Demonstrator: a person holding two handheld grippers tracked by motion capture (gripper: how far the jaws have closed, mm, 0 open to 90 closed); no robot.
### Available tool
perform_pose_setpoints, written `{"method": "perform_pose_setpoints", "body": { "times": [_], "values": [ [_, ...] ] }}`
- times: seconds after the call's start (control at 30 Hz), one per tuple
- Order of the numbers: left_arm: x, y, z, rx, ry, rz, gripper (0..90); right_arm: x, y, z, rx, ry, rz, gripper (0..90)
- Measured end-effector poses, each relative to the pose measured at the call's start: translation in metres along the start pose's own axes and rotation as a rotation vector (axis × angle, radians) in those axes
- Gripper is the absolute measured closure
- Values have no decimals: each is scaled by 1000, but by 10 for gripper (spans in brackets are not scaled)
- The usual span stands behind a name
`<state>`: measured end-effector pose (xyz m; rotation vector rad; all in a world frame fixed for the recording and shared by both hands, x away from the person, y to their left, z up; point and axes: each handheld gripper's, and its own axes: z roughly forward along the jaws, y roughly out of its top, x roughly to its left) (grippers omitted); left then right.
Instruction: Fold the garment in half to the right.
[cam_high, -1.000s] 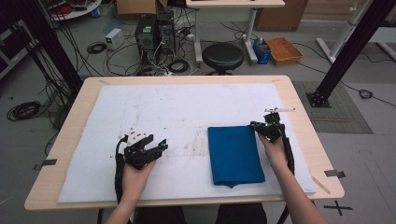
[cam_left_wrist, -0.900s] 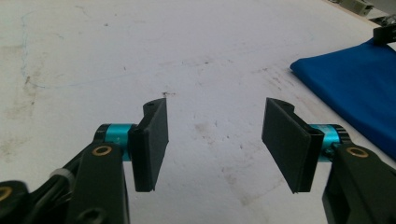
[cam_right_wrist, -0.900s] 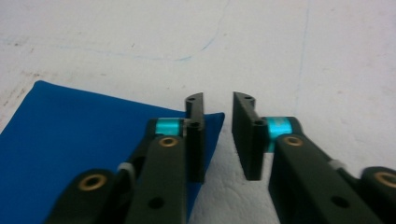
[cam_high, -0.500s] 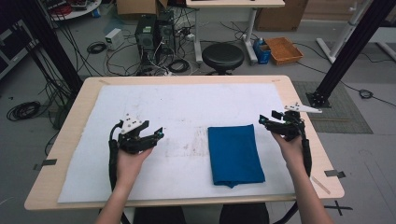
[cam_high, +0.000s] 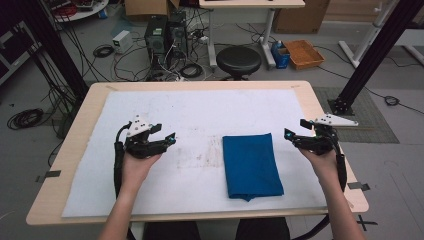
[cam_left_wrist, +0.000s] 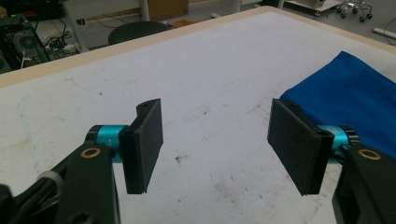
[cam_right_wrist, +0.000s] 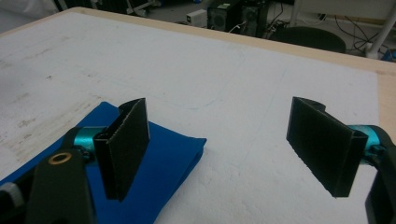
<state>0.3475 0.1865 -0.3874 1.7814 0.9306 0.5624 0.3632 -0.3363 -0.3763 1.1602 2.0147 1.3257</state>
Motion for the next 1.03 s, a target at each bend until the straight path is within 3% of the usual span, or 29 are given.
{"method": "perform_pose_setpoints", "body": {
  "times": [0.37, 1.03],
  "values": [
    [7, -4, -5, 3, -15, 4, 359, -3, -6, 3, 13, -5, -29, 248],
    [2, -9, 0, 33, -36, 7, 358, -10, -13, 9, 35, -7, -4, 247]
  ]
}}
